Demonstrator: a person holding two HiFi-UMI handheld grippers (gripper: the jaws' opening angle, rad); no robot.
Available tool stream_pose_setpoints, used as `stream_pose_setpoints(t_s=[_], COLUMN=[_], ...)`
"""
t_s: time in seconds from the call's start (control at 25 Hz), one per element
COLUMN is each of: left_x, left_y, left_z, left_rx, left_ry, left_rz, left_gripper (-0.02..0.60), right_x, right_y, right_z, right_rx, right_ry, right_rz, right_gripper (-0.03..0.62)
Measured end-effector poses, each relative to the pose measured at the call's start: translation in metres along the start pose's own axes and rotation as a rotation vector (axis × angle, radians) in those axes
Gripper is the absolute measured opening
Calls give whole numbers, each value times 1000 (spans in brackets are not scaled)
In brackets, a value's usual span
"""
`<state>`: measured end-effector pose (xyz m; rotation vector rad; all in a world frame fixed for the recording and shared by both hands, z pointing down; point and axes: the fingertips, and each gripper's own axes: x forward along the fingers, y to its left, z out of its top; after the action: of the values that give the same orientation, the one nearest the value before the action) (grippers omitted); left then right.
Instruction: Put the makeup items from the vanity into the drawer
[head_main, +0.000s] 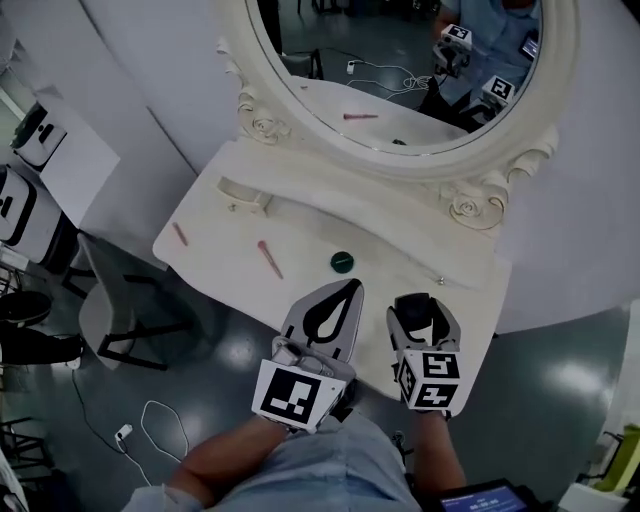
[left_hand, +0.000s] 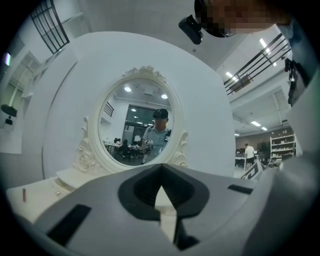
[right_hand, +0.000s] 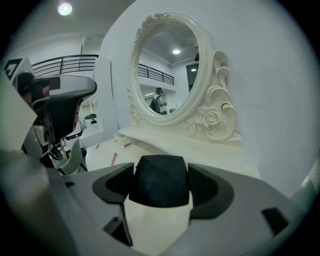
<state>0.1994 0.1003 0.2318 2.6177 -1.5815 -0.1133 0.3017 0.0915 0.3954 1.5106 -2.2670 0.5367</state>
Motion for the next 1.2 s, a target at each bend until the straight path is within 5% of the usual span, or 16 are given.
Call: stream_pose_setpoints(t_s=[0.2, 0.4, 0.52, 0.68, 0.84, 1.2], left_x=[-14, -19, -20, -14, -15, -25], left_y=[36, 78, 121, 182, 242, 346], left_z=[0, 10, 3, 10, 3, 2], left_rx=[56, 9, 46, -28, 24, -22], left_ry=[16, -20, 23, 8, 65, 118], left_rz=[67, 113, 117, 146, 145, 196], left_gripper=[0, 0, 0, 0, 0, 0], right_x=[17, 43, 71, 116, 161, 236], right_y=[26, 56, 82, 123, 168, 257], right_z=[16, 34, 48, 62, 75, 105], right_rx=[-45, -73, -80, -84, -84, -118], right_ry=[-10, -9, -1, 16, 35, 71], right_rz=[60, 87, 93, 111, 149, 237], right_gripper=[339, 339, 339, 339, 339, 339])
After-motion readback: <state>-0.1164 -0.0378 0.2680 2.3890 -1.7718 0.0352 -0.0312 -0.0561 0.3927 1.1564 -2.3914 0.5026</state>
